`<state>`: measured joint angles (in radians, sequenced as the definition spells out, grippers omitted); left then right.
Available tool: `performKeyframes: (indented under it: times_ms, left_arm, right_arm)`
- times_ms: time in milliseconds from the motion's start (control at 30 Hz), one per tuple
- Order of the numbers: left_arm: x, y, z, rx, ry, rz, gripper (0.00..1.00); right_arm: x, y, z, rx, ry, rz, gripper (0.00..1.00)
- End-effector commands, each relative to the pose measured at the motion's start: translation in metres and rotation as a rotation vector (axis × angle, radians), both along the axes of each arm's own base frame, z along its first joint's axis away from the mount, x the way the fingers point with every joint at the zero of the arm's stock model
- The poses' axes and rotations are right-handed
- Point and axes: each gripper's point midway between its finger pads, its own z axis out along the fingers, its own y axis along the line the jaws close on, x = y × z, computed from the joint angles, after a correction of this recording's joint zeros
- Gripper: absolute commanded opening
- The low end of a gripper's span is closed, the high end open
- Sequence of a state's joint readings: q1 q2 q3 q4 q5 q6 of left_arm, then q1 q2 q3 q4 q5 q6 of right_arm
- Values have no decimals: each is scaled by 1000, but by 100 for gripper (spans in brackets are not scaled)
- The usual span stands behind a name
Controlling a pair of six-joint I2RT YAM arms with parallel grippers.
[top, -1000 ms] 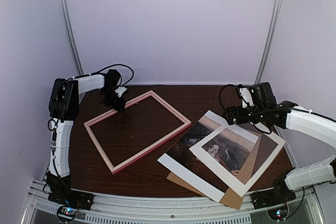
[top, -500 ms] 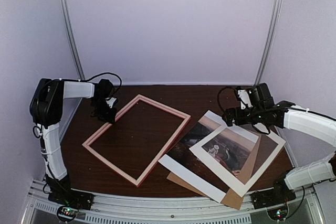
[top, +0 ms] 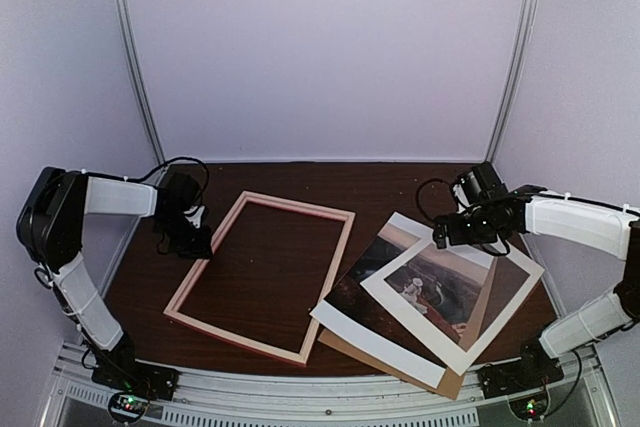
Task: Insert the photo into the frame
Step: Adjust the frame body at the center of the board.
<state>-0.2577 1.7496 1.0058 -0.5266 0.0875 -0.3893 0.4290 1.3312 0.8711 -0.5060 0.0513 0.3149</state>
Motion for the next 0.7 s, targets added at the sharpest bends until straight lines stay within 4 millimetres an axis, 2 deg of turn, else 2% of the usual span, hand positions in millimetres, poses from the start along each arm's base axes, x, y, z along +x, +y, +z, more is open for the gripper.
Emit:
performKeyframes:
  times_ms: [0,133,300,500,667]
  left_arm:
    - [-23,-17,-3,-107,6,44,31]
    - [-26,-8,11,-86,-55,69,44]
    - [-16,16,47,29,-177,102,66]
    - [-7,20,91,36,-300,100,78]
    - [-7,14,106,-10,-355,89,85]
  right_arm:
    - [4,-32,-11,-30,52,-132,100]
    - [6,-59,-24,-20,86,-228,100]
    - [2,-100,-35,-15,99,-382,100]
    - [-26,-144,-41,-42,121,-561,100]
    - [-56,-175,-46,-84,183,-706,100]
